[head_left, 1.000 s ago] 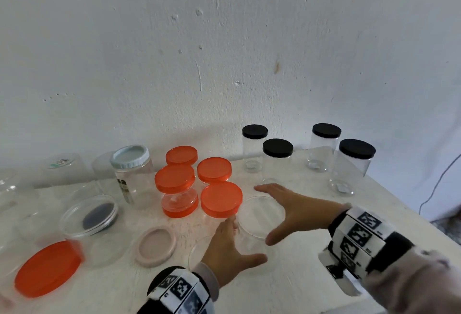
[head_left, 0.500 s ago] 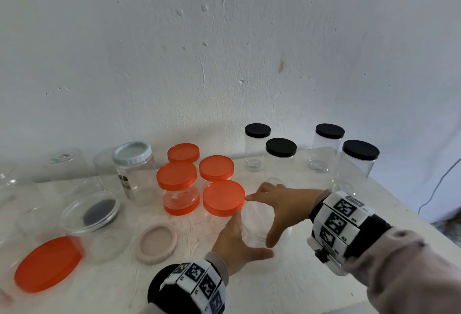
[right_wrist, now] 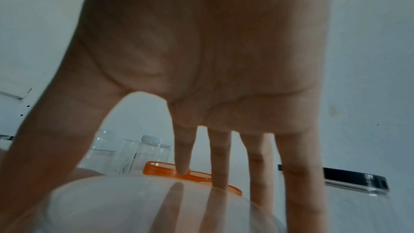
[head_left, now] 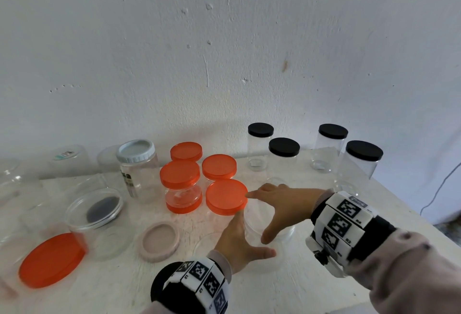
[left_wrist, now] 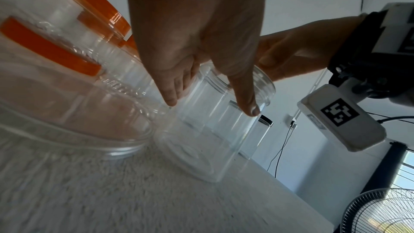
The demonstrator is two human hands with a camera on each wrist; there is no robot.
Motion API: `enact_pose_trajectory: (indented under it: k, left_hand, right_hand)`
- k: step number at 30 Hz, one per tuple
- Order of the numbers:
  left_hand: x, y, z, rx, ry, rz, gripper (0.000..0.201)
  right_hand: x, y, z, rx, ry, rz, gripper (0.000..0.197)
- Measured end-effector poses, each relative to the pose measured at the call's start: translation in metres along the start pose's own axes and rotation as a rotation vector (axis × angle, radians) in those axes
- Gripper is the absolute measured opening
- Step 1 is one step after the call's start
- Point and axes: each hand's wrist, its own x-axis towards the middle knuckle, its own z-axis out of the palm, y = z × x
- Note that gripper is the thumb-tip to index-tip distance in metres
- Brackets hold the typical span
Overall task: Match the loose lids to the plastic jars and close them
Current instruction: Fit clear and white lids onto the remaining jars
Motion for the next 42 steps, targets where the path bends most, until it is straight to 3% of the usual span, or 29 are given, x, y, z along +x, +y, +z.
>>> enact_pose_trajectory:
  k: [4,10,14,18,24,29,32,36,42]
  left_hand:
    - [0.0002,-0.0019,0.0000,-0.015,-0.003,0.029,0.102]
    - [-0.0006,0.0000,-0.0012,-0.017,0.002,0.060,0.105]
    - [-0.0010,-0.0007,-0.0010,-0.021,0.009,0.040,0.110]
    - [-0.0006,0.0003,-0.0006,-0.012,0.007,0.036,0.111]
    - [-0.0007,0.0006,-0.0007,-0.019,0.006,0.049,0.099]
    - [-0.0018,0.0014,-0.0019,-0.014,0.021,0.041,0.106]
    - [-0.0020,0.0023,-0.0018,-0.011,0.012,0.026,0.111]
    - [-0.0011,0.0028,-0.0005,0.001,0.008,0.012,0.115]
    - [-0.0012,0.0013,-0.0013,-0.031,0.004,0.038,0.108]
  right_hand:
    - [0.0011,0.0015,0.0018,-0.026,0.016,0.048,0.095]
    - [0.0019,0.0058,0.0026,-0.079,0.064,0.193,0.107]
    - [0.0006,0.0052,0.0025,0.000,0.034,0.059,0.108]
    - [0.0011,0.0028,0.0027,0.037,0.011,-0.040,0.095]
    - [0.0038,0.0009,0.0052,-0.031,0.041,0.075,0.094]
    - [0.0041,0.0019,0.0051,-0.073,0.055,0.169,0.109]
    - [0.0028,0.0011,0.0051,-0.050,0.039,0.099,0.113]
    - [0.0029,-0.0009,0.0051,-0.012,-0.008,-0.033,0.098]
    - [0.0049,0.0004,0.0062,-0.044,0.018,0.098,0.099]
